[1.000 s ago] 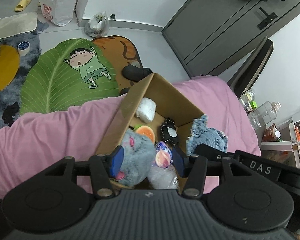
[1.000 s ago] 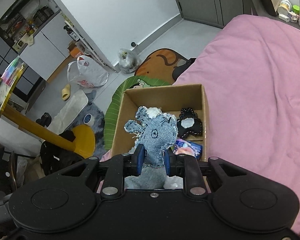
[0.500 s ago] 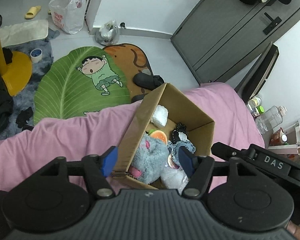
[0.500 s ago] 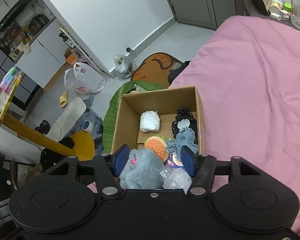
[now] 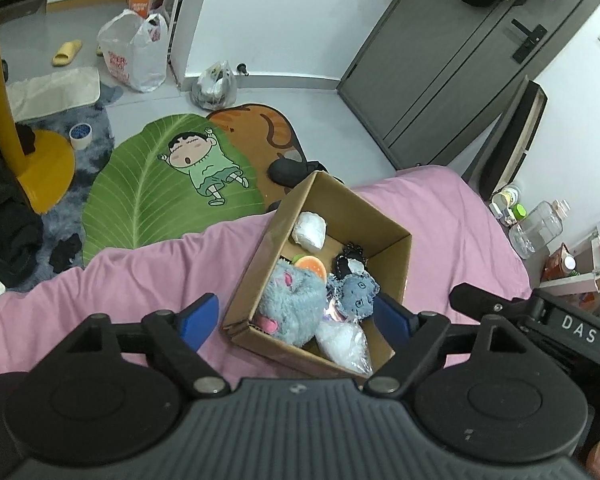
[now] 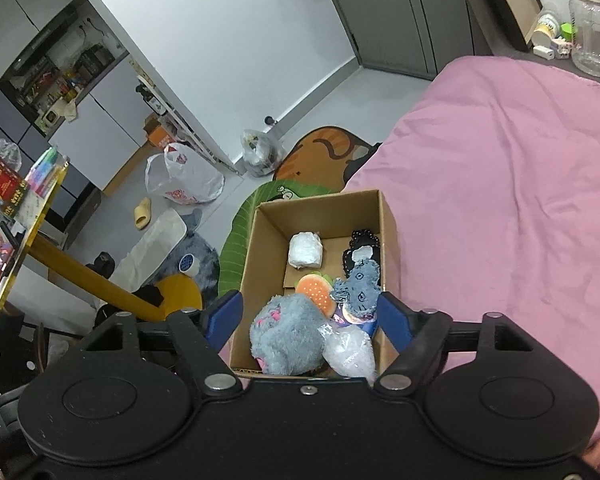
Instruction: Organize soft objects
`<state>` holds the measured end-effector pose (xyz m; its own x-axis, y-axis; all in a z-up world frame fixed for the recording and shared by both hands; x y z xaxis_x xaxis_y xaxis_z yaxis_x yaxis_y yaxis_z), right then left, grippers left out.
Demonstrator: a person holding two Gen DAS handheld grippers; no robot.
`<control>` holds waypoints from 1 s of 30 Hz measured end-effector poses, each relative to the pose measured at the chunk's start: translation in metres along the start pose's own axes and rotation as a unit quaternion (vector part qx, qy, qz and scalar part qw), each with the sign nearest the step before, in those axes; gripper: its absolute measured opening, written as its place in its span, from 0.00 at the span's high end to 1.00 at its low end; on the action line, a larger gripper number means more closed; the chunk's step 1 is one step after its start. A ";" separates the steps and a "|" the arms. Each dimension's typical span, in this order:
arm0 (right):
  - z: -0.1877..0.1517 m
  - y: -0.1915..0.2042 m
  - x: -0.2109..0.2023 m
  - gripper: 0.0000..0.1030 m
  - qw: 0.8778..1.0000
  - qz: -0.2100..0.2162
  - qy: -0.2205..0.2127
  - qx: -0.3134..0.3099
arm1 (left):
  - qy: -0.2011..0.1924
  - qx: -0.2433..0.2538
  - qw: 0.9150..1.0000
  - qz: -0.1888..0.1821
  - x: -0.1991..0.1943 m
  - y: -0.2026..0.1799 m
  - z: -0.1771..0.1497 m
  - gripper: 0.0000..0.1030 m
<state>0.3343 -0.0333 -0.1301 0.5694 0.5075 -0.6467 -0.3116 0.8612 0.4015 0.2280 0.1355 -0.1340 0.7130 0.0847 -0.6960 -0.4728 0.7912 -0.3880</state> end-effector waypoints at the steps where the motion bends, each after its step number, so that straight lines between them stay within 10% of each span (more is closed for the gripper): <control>1: 0.000 0.000 -0.004 0.25 1.000 0.001 -0.002 -0.001 | 0.000 0.003 1.000 0.001 -0.003 -0.001 0.000 0.18; 15: 0.005 -0.012 -0.066 0.00 0.999 0.011 -0.036 -0.010 | -0.030 0.058 0.998 0.014 -0.055 -0.025 -0.001 0.03; 30: -0.006 -0.022 -0.130 0.00 0.997 0.008 -0.070 -0.026 | -0.051 0.121 0.991 0.016 -0.110 -0.048 -0.028 0.00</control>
<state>0.2630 -0.1177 -0.0587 0.6640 0.5154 -0.5417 -0.3583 0.8552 0.3745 0.1577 0.0708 -0.0558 0.7541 0.1632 -0.6362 -0.3669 0.9080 -0.2020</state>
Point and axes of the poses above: each gripper's, at about its wrist camera, not at the fingertips, and x roughly the way its jaws point, y to its left, z to its top, the point moved 9 cm from there along x, roughly the way its jaws point, and after that the axes turned 9 degrees about -y, right-handed, at the moved point
